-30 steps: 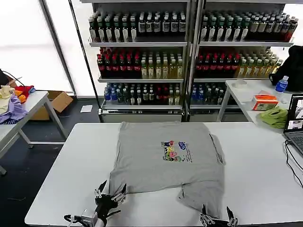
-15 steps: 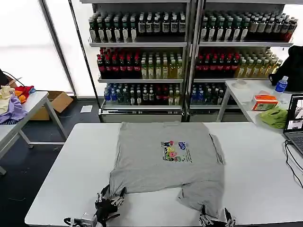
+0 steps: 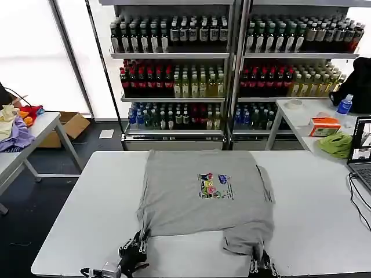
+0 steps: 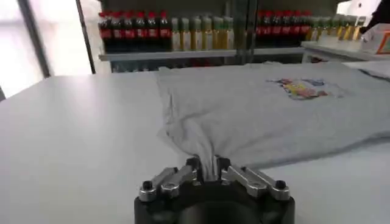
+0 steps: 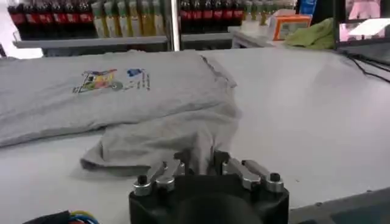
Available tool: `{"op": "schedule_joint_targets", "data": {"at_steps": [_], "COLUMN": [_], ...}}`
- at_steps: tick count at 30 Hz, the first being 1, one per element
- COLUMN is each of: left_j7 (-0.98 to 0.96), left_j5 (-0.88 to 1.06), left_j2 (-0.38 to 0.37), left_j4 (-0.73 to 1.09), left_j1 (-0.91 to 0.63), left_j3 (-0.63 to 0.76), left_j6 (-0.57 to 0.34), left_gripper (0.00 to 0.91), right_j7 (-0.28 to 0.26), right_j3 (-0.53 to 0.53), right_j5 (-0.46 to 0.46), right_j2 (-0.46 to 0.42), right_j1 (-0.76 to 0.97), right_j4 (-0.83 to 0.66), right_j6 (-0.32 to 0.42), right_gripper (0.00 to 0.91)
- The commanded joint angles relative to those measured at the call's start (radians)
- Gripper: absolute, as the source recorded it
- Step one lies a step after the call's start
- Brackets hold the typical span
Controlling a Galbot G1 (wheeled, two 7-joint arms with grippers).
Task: Fold and organize the clothes.
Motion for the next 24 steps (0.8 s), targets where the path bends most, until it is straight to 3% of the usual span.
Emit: {"op": "schedule_joint_targets", "data": {"at_steps": [1, 11, 24], "left_j7": [0.002, 0.008, 0.007], "left_j5": [-0.003, -0.025, -0.091], "left_j2": [-0.003, -0.058, -0.08], "left_j4": [-0.009, -0.091, 0.064], "left_j1": [-0.011, -0.072, -0.264], "left_j3": [0.003, -0.028, -0.037], "left_j6": [-0.018, -0.073, -0.082], "left_gripper": [0.0, 0.0, 0.0], "right_j7": [-0.053, -0.086, -0.127], "right_j3": [0.01, 0.043, 0.067], "right_j5": [-0.064, -0.105, -0.06], "right_j2": [0.001, 0.01, 0.013], "right_j1": [0.041, 0.191, 0.47], "right_j4": [0.067, 0.055, -0.122], "right_j6": [0.048, 0.045, 0.008], "right_gripper": [0.0, 0.0, 0.0]}}
